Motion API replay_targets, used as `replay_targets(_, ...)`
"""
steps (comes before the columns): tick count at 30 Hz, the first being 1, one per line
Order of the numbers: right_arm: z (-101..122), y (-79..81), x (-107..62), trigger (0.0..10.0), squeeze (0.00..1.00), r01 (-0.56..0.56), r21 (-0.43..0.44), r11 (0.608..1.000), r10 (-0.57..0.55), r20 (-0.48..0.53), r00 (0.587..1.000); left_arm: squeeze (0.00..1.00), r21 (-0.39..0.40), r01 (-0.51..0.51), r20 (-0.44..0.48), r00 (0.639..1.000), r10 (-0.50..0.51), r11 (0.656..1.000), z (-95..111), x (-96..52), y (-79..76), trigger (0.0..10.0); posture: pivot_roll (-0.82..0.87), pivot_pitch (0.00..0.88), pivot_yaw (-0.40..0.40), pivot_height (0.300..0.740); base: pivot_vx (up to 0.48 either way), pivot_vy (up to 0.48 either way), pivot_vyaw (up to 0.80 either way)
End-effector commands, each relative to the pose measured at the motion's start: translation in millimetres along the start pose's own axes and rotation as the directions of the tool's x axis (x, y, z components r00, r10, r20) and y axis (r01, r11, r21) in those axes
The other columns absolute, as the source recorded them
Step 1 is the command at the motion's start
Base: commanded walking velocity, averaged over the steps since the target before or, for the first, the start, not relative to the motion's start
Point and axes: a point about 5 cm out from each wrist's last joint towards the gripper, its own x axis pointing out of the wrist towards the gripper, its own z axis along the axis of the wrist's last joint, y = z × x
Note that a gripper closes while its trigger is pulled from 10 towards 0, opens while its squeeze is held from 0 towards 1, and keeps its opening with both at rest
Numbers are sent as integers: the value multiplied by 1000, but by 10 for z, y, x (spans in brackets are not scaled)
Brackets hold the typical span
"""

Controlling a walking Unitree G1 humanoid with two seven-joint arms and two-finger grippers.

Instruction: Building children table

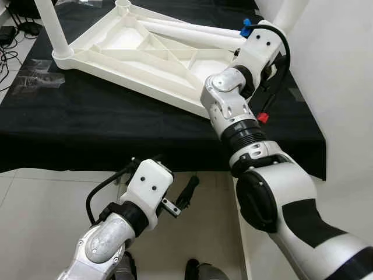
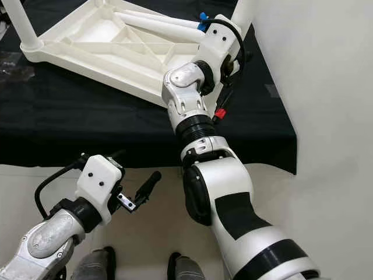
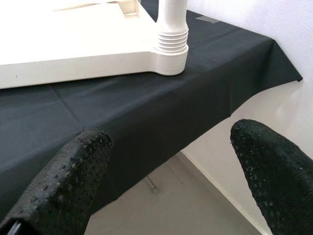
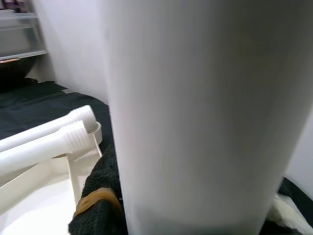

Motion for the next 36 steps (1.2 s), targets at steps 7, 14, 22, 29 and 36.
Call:
replay_targets(7, -647, -214, -40, 10000, 0, 60, -188, 980, -104, -236, 966, 0, -8, 9, -23, 1000, -9, 1000, -55, -6, -27, 10000, 92, 242, -128, 740, 0, 0, 0)
replay_targets(14, -622, -193, -38, 10000, 0, 46, -170, 984, -86, -232, 969, 0, -9, 18, -20, 1000, -18, 1000, -55, 1, -46, 10000, 87, 235, -128, 740, 0, 0, 0)
replay_targets(22, -594, -156, -64, 10000, 0, 26, -157, 987, -60, -221, 973, 0, 2, 10, -13, 1000, -10, 1000, -55, -3, -41, 10000, 86, 227, -128, 740, 0, 0, 0)
replay_targets(29, -570, -108, -90, 10000, 361, -18, -121, 992, -9, -219, 976, 0, 4, 7, -9, 1000, -7, 1000, -53, 3, -44, 10000, 86, 221, -127, 740, 0, 0, 0)
replay_targets(36, -502, -64, -109, 10000, 0, -30, -102, 994, 10, -194, 981, 0, 8, 3, -5, 1000, -3, 1000, -50, 4, -37, 10000, 85, 221, -129, 740, 0, 0, 0)
